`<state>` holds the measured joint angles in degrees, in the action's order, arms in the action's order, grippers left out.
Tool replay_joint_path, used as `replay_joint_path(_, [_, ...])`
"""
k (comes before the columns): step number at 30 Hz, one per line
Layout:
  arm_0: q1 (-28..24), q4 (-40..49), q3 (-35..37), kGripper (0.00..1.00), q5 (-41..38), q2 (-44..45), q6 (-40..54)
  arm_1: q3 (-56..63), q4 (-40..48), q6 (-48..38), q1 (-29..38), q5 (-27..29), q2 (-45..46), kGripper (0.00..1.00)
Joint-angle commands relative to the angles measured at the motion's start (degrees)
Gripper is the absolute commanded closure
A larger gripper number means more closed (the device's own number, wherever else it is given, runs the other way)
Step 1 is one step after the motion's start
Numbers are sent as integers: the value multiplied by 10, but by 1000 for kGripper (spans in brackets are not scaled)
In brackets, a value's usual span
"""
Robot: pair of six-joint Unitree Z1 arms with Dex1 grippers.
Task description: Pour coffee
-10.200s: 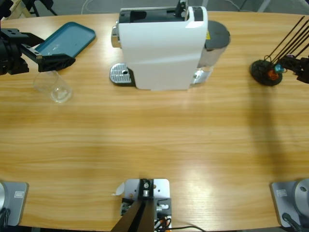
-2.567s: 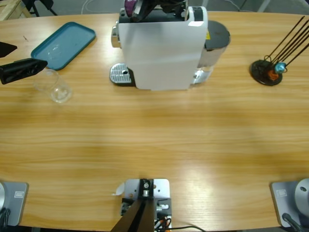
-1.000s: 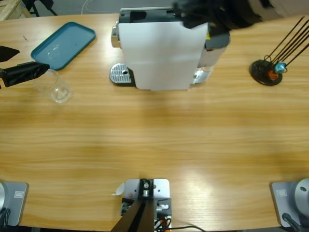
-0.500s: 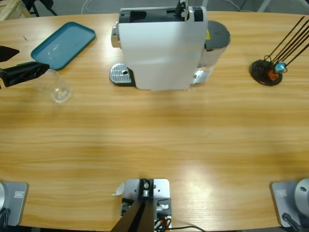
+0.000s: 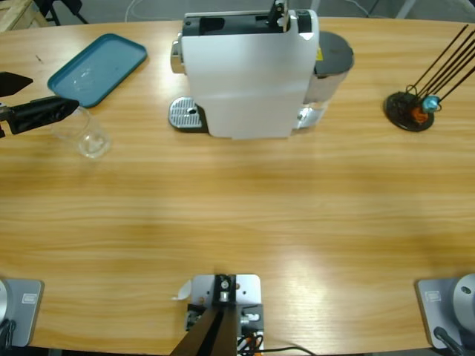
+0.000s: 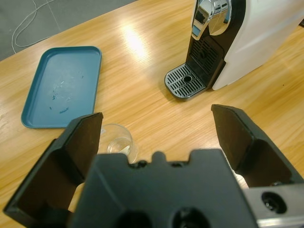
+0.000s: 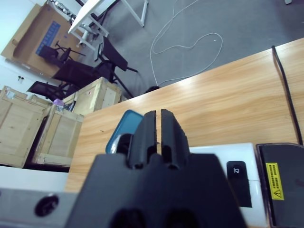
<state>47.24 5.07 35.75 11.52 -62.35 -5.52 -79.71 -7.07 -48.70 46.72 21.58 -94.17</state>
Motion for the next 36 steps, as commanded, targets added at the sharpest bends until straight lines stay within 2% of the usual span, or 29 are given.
replay_joint_path(1, [0,6,-14,0,-8,-10,-5,-7,12,12,27,-17,-42,1000])
replay_joint_path(8, [0,9,-4,0,-8,0,-5,-14,42,16,58,-16,-94,1000])
replay_joint_path(19, [0,19,-16,0,-9,14,-1,-34,41,38,107,0,-196,1000])
replay_joint_path(28, [-2,23,-16,0,-9,15,-2,-21,-11,62,117,29,-267,1000])
replay_joint_path(36, [-3,24,-16,0,-9,14,-3,-27,-93,79,123,51,-327,1000])
